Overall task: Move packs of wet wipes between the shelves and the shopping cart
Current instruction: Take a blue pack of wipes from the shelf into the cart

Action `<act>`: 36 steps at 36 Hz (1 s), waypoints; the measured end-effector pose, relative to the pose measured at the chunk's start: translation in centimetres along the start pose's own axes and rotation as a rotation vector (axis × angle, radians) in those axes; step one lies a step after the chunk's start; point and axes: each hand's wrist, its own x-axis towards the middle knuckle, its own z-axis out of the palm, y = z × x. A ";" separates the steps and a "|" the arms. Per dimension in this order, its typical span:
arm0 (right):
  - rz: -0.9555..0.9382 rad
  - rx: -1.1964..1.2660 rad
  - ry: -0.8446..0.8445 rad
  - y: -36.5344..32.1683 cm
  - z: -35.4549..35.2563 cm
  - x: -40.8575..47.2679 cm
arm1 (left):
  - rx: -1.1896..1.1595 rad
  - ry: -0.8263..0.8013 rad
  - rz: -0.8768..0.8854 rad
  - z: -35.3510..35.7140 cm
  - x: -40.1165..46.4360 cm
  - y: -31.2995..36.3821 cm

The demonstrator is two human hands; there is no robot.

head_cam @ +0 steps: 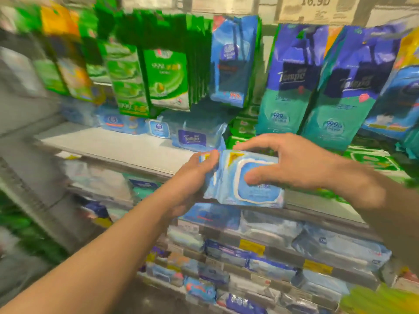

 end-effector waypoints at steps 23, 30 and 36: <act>-0.059 0.445 -0.035 -26.8 27.3 20.7 | -0.273 0.501 -0.081 -31.8 -23.6 -0.9; 0.170 1.048 -0.695 -35.7 36.8 21.9 | -0.472 0.613 -0.047 -39.6 -31.3 -2.6; 0.118 0.932 -0.932 -41.9 42.4 23.8 | -0.512 0.771 -0.079 -44.5 -36.5 -4.1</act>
